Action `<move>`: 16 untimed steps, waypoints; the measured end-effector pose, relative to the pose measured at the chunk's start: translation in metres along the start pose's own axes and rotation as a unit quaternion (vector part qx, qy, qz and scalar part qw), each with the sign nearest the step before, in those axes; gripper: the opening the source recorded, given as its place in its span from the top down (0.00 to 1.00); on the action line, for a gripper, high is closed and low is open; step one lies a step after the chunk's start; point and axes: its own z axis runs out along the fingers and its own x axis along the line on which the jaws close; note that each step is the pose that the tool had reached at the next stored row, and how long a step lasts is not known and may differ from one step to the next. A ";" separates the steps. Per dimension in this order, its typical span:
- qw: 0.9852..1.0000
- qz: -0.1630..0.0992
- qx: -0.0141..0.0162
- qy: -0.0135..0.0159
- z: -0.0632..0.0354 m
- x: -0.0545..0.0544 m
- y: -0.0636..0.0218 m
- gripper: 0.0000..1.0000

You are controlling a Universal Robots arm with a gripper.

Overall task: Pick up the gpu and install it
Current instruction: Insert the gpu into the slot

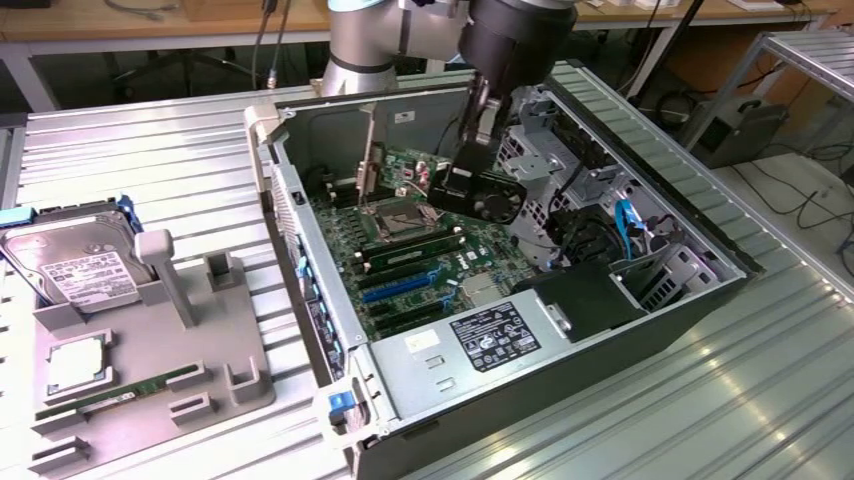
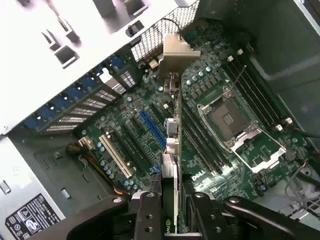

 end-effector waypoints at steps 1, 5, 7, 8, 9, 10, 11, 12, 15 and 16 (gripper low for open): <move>1.000 -0.015 0.001 0.001 0.0006 0.000 0.0000 0.74; 0.998 -0.059 0.002 0.004 0.0024 0.000 -0.0002 0.74; 0.997 -0.079 0.002 0.006 0.0033 0.000 -0.0002 0.74; 0.996 -0.087 0.002 0.006 0.0036 0.000 -0.0003 0.74; 0.994 -0.106 0.001 0.006 0.0043 0.000 -0.0002 0.74; 0.992 -0.126 0.000 0.004 0.0050 0.000 -0.0004 0.74; 0.991 -0.134 0.000 0.003 0.0054 0.000 -0.0004 0.74; 0.990 -0.143 -0.001 0.003 0.0057 0.000 -0.0004 0.74; 0.984 -0.177 -0.004 0.000 0.0065 0.000 -0.0005 0.74; 0.982 -0.187 -0.004 0.000 0.0068 0.000 -0.0005 0.74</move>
